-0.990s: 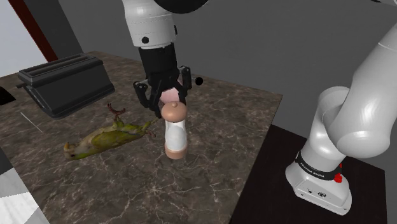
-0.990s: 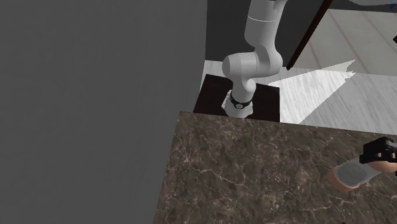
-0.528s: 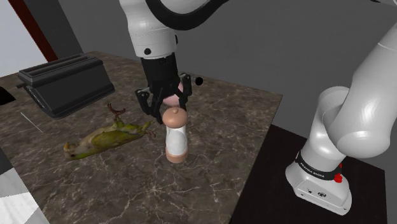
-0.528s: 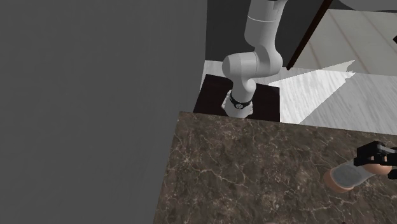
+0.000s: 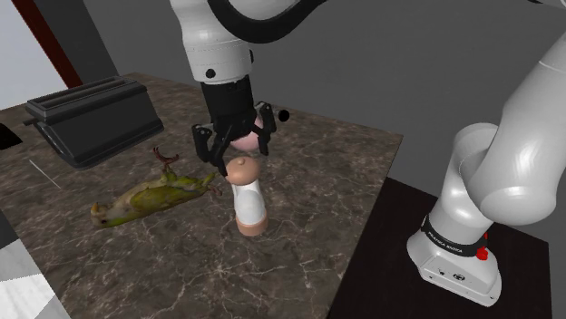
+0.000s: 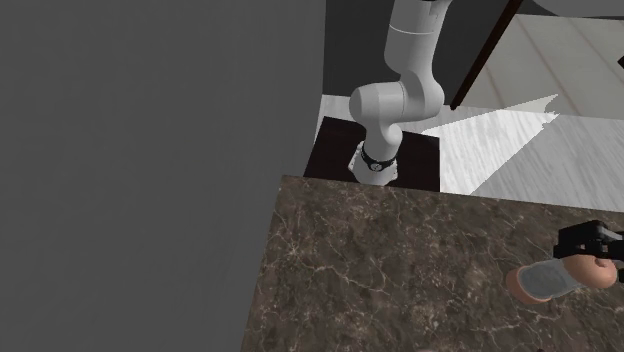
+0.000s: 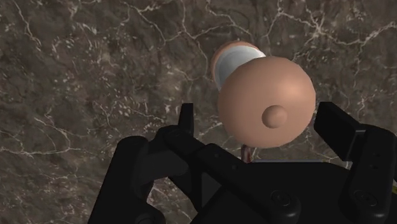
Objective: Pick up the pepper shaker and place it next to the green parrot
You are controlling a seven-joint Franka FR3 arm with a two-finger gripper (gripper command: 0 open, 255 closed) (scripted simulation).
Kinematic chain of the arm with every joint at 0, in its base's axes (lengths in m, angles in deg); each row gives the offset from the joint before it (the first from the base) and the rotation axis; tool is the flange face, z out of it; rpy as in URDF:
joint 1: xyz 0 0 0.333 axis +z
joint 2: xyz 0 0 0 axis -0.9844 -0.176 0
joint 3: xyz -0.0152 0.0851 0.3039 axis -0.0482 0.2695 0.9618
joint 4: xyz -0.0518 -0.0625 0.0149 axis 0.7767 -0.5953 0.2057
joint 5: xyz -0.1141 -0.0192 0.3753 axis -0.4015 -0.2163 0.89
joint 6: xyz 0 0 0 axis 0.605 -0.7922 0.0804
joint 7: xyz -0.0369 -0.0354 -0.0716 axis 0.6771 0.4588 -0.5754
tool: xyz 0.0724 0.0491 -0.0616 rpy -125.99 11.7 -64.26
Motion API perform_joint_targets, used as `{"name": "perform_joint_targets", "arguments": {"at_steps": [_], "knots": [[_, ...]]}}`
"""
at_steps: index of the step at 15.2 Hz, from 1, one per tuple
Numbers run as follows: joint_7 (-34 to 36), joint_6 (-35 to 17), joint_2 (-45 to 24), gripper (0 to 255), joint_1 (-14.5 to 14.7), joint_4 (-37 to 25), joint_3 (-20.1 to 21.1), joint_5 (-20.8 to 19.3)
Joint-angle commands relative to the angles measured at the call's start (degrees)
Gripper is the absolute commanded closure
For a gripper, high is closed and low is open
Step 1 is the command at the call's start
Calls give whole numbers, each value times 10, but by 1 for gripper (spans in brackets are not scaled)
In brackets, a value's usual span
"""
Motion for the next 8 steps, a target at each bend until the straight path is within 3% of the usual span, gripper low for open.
{"name": "perform_joint_targets", "arguments": {"at_steps": [1, 5, 8], "knots": [[0, 0, 0, 0, 0, 0, 0, 0], [3, 73, -8, 0, -3, -81, -3, -4], [3, 73, -8, 0, -3, -81, -3, -4]]}}
